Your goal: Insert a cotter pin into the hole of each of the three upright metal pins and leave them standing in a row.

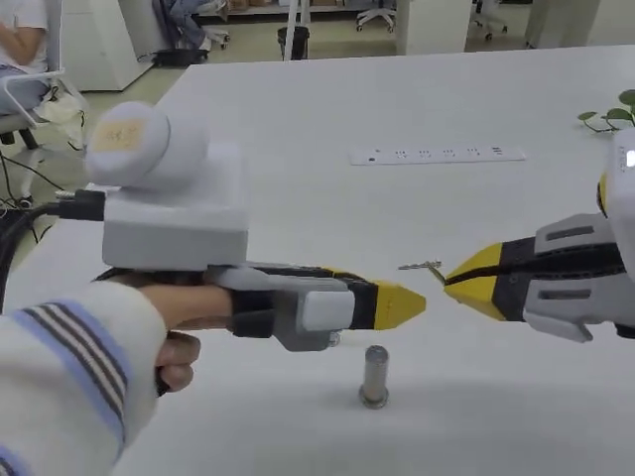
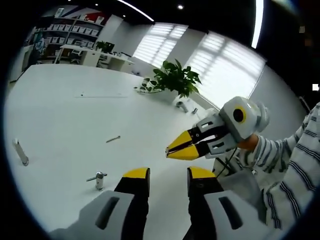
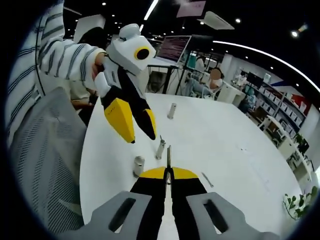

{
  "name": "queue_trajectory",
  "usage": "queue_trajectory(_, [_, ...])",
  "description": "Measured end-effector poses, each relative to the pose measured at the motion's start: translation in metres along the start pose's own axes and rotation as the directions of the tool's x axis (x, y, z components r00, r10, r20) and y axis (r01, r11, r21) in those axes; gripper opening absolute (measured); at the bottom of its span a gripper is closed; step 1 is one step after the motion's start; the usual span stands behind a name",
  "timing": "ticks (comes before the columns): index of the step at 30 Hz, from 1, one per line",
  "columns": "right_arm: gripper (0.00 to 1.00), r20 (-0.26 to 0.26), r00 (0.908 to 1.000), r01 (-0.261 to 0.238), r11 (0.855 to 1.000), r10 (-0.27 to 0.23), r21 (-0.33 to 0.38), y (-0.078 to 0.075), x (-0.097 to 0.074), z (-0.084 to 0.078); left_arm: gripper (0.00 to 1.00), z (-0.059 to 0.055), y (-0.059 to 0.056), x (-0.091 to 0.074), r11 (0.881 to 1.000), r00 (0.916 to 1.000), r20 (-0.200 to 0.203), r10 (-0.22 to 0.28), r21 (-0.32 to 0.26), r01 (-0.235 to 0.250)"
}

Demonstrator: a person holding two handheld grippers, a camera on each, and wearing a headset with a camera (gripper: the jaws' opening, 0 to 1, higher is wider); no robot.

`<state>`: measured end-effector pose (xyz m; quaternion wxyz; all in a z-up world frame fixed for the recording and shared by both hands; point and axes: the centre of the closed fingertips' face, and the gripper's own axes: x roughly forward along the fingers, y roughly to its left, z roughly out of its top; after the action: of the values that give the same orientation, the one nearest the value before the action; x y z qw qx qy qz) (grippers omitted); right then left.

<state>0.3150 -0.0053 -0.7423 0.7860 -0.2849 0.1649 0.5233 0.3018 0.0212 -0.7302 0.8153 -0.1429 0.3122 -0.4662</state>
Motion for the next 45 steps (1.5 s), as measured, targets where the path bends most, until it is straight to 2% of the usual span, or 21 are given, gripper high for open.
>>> queue_trajectory(10, [0.03,0.003,0.9999,-0.014,0.998,0.014,-0.067,0.011,0.001,0.005,0.20,0.003,-0.005,0.004,0.998,0.9996,0.009,-0.025,-0.050,0.026])
queue_trajectory(21, [0.03,-0.004,0.9998,-0.021,0.990,0.021,-0.137,0.018,0.001,0.009,0.13,-0.001,-0.009,0.007,0.998,0.9992,-0.005,-0.040,-0.057,0.039])
queue_trajectory(35, [0.03,-0.013,0.9996,-0.027,0.985,0.025,-0.170,0.022,-0.001,0.012,0.03,-0.005,-0.011,0.009,0.995,0.9989,-0.007,-0.047,-0.085,0.046])
queue_trajectory(45, [0.03,-0.018,0.9994,-0.031,0.982,0.028,-0.188,0.024,-0.001,0.014,0.02,-0.005,-0.010,0.008,0.992,0.9990,-0.005,-0.045,-0.117,0.044])
